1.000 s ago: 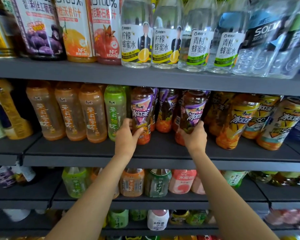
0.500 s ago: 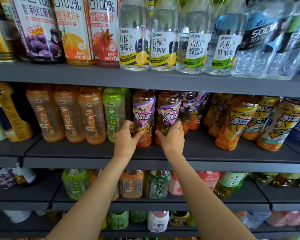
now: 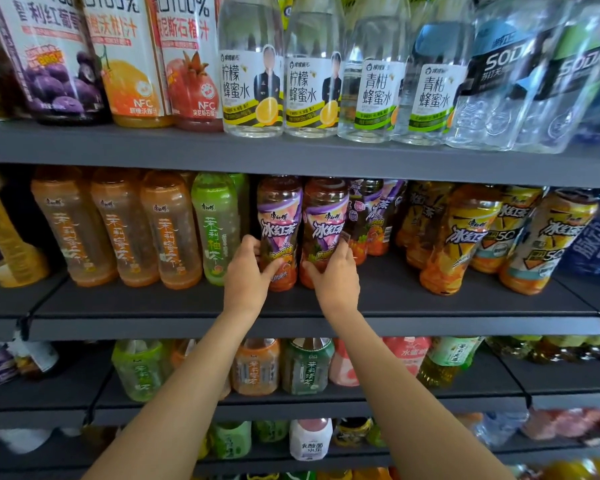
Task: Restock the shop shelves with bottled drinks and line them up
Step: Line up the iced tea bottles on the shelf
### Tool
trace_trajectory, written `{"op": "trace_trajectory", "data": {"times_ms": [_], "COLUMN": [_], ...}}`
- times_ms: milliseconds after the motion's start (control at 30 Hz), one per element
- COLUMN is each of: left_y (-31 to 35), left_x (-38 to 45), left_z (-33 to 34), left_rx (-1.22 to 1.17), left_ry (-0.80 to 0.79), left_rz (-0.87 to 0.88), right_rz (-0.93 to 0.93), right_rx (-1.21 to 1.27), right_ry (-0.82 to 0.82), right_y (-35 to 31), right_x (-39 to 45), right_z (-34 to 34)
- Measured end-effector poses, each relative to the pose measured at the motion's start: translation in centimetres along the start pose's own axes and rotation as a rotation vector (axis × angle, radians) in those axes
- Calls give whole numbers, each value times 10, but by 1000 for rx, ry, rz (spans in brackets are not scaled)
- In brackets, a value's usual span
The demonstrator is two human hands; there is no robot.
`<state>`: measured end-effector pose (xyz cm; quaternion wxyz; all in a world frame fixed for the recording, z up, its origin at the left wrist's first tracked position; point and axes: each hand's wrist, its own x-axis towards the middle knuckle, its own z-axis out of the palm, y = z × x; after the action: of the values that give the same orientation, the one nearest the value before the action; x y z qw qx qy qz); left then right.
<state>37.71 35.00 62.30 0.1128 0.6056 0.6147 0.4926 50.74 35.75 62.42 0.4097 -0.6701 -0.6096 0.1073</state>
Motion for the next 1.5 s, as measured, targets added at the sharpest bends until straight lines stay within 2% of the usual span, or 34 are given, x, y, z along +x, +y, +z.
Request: {"op": "trace_trajectory", "data": {"times_ms": [100,167,267,333,400,467,533,600,733,800,900,1000,1100,1233,1400,1500], "left_y": [1,1,-1,-1,1,4,4,1,4,9,22,37,54,73,74,73], "left_x": [-3,-9,-20,-22,-20,-17,-14,-12,-11,-15,-33,-50,-55,-51,-50,-49], "left_z": [2,4,6,6,7,10,13,12,9,12,23,36,48,70,80,78], "left_rx": [6,-6,-27,-12,27,61,77,95,194,226,245,266,234,208,145,133], "left_ry": [-2,11,44,24,-23,-45,-41,-50,-72,-32,170,309,246,145,119,79], "left_rz": [-28,-48,-54,-84,-106,-114,-122,-111,-116,-121,-151,0,136,195,143,132], "right_rz": [7,21,64,121,180,152,48,-22,-24,39,72,53,46,-21,-24,2], "right_rx": [40,180,376,449,480,489,424,398,321,263,166,78,75,98,205,159], "right_ry": [-41,-74,37,142,174,105,-16,-40,293,221,-7,-68,-78,-92,-209,-184], "right_y": [4,10,25,33,34,27,20,20,40,48,58,65,69,85,72,65], "right_x": [1,3,4,9,18,29,37,39,46,59,73,78,78,74,80,75], "right_z": [0,-5,-22,-33,-42,-46,-44,-39,-38,-38,-31,-33,-42,-52,-56,-57]}}
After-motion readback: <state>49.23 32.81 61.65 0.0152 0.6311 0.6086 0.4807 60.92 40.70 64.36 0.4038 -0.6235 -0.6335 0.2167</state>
